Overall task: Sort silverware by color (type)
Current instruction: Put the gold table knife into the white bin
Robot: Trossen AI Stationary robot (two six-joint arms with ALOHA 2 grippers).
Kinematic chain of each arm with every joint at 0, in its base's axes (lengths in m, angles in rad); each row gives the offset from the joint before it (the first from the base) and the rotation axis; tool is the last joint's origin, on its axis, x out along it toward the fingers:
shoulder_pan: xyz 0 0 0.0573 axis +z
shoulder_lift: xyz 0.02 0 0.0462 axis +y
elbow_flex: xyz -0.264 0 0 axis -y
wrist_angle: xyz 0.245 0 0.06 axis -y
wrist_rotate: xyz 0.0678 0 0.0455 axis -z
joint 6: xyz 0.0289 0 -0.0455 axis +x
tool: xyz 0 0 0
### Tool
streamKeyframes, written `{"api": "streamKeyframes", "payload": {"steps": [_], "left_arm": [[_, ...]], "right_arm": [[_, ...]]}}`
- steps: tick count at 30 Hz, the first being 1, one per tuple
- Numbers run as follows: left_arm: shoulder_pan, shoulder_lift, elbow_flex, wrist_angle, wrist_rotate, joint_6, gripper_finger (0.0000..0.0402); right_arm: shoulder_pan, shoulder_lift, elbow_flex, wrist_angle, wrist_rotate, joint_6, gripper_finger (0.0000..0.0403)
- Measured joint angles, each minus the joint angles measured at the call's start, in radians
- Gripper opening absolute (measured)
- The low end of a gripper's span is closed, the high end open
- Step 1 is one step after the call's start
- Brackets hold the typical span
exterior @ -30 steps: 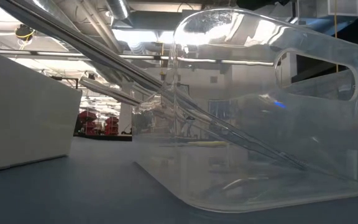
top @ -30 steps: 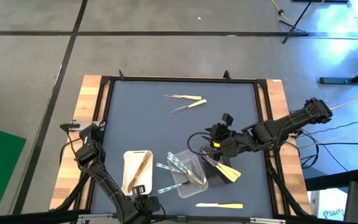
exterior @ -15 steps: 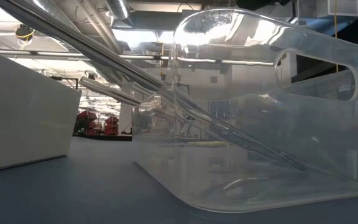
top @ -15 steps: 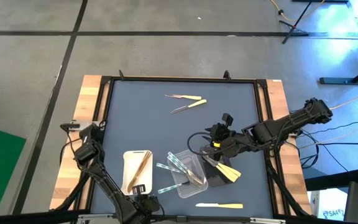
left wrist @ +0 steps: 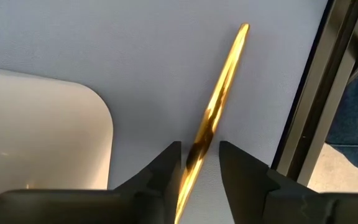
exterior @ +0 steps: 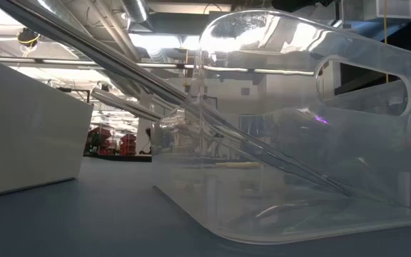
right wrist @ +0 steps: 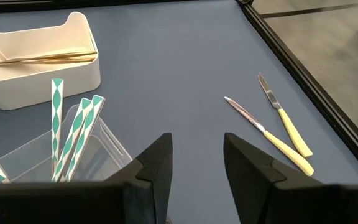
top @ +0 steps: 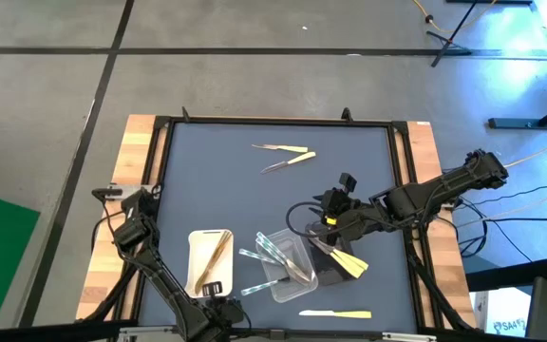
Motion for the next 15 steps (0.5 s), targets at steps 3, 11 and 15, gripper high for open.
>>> {"api": "streamKeyframes", "payload": {"steps": [3,11,15], "left_arm": [[0.0,0.001,0.0,0.0,0.0,0.0,0.0084],[0.0,0.002,-0.001,0.0,-0.005,0.0,0.0045],[0.0,0.002,-0.001,0.0,-0.006,-0.001,0.0031]], "right_arm": [[0.0,0.0,0.0,0.0,0.0,0.0,0.0131],[0.0,0.0,0.0,0.0,0.0,0.0,0.0131],[0.0,0.0,0.0,0.0,0.0,0.0,0.0131]]}}
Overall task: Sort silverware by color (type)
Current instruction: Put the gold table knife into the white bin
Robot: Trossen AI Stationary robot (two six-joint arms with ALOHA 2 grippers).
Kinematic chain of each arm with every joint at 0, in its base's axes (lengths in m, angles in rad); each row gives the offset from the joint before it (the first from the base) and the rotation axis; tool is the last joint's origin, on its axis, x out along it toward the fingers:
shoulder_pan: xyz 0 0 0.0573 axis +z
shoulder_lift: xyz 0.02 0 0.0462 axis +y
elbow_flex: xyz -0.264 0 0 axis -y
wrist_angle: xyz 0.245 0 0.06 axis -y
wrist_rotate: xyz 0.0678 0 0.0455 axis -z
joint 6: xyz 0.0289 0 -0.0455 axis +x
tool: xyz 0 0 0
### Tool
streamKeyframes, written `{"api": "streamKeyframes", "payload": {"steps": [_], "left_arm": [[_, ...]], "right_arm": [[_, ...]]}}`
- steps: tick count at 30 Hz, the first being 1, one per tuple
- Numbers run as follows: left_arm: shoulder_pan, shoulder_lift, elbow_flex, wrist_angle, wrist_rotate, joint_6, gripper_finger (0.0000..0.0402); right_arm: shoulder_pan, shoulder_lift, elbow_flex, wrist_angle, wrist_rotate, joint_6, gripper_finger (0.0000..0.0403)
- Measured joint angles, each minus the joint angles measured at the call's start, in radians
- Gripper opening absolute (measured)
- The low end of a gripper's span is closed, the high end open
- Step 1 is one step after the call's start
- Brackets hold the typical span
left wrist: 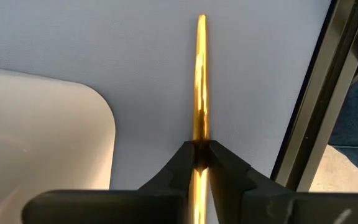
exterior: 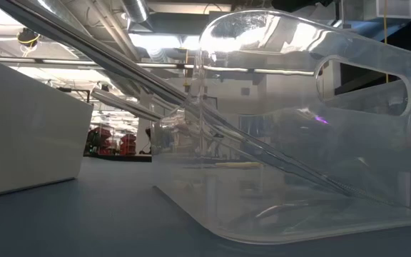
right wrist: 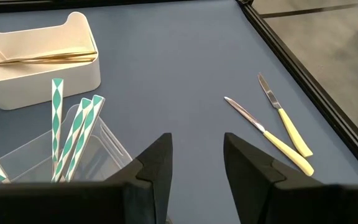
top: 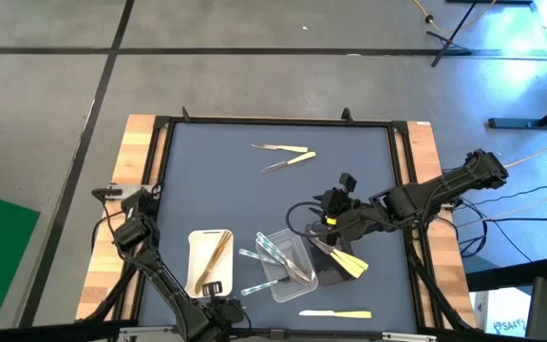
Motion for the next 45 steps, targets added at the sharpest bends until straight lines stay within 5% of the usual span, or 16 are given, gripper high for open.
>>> {"api": "streamKeyframes", "payload": {"steps": [33,45], "left_arm": [[0.003,0.007,0.053,0.003,-0.016,0.102,0.0025],[0.006,0.004,0.055,0.0,0.056,0.105,0.0025]], "right_arm": [[0.0,0.0,0.0,0.0,0.0,0.0,0.0131],[0.0,0.0,0.0,0.0,0.0,0.0,0.0131]]}}
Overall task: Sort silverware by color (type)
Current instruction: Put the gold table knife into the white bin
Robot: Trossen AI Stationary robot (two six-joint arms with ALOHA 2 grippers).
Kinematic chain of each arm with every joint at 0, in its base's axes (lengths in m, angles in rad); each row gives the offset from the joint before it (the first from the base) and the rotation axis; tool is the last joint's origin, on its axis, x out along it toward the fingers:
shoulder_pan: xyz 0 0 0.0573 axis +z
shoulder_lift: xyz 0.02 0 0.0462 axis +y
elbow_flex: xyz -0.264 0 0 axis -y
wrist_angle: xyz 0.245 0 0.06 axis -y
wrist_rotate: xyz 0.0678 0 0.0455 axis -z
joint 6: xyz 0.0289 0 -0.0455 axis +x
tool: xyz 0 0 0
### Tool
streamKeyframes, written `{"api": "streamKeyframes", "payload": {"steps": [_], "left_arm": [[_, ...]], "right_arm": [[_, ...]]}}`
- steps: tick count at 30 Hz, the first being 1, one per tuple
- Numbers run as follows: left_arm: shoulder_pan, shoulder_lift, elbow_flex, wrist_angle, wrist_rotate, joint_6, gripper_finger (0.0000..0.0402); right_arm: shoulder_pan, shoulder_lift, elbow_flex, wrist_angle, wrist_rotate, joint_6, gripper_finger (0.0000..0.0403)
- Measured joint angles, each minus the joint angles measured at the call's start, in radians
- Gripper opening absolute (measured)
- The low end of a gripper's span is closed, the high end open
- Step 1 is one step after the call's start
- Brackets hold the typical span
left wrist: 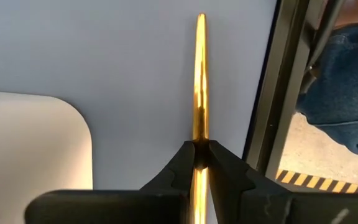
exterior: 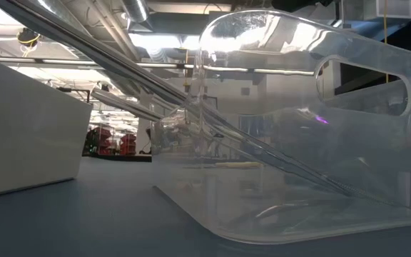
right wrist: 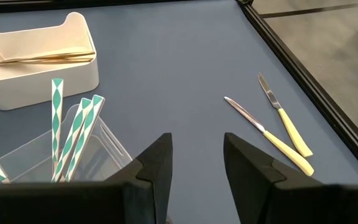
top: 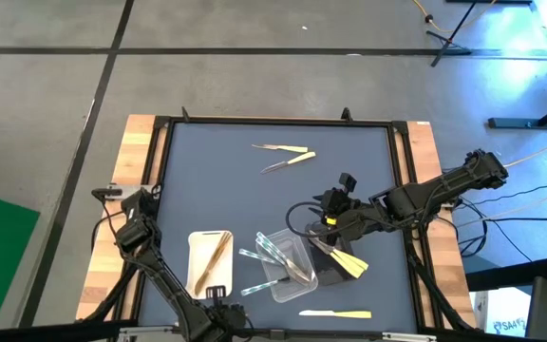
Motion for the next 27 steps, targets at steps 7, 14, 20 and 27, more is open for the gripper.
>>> {"api": "streamKeyframes", "payload": {"steps": [7,14,20,27], "left_arm": [[0.0,-0.014,0.0,0.001,0.009,0.0,0.0025],[0.005,-0.041,0.001,0.0,0.038,0.024,0.0025],[0.013,-0.086,0.001,-0.002,0.039,0.024,0.0025],[0.012,-0.143,0.001,-0.001,0.053,0.025,0.0025]], "right_arm": [[0.0,0.0,0.0,0.0,0.0,0.0,0.0131],[0.0,0.0,0.0,0.0,0.0,0.0,0.0131],[0.0,0.0,0.0,0.0,0.0,0.0,0.0131],[0.0,0.0,0.0,0.0,0.0,0.0,0.0131]]}}
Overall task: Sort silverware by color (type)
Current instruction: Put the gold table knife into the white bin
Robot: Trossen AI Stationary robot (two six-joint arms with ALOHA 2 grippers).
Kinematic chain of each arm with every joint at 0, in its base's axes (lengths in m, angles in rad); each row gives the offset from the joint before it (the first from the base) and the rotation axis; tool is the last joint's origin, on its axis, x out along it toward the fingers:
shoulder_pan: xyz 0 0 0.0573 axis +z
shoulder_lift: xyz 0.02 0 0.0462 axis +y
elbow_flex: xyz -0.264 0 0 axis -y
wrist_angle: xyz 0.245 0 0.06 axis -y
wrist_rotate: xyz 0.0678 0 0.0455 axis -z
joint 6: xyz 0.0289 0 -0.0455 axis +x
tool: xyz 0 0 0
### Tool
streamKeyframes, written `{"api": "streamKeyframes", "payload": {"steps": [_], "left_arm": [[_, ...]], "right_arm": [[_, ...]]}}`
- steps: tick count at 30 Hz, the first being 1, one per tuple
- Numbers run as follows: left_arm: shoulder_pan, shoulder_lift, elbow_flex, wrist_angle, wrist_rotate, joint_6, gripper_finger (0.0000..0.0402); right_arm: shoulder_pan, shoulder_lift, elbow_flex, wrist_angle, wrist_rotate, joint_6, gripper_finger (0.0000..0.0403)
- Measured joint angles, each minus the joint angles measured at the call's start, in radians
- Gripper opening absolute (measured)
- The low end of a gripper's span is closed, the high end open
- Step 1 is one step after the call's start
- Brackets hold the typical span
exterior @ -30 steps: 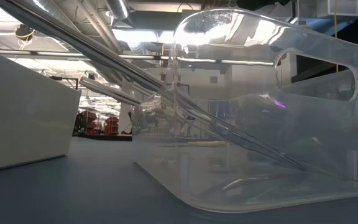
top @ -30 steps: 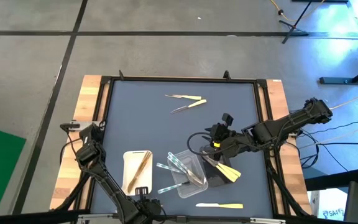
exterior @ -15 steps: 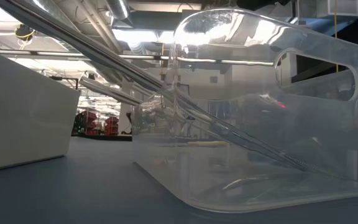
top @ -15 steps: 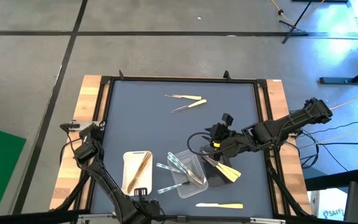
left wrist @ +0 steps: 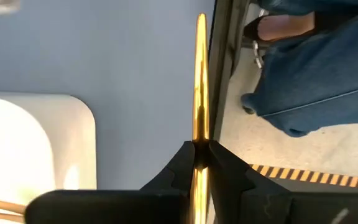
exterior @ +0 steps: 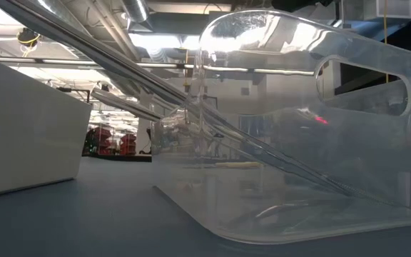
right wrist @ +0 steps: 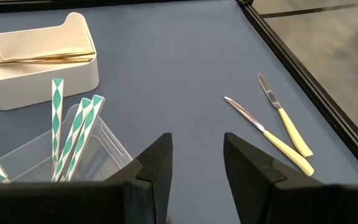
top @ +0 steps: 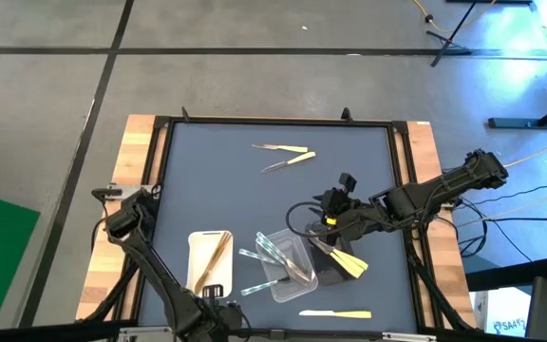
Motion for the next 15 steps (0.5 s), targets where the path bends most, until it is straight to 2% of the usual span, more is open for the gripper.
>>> {"api": "streamKeyframes", "payload": {"steps": [15], "left_arm": [[0.056,-0.114,0.0,-0.023,-0.013,0.0,0.0025]], "right_arm": [[0.0,0.0,0.0,0.0,0.0,0.0,0.0131]]}}
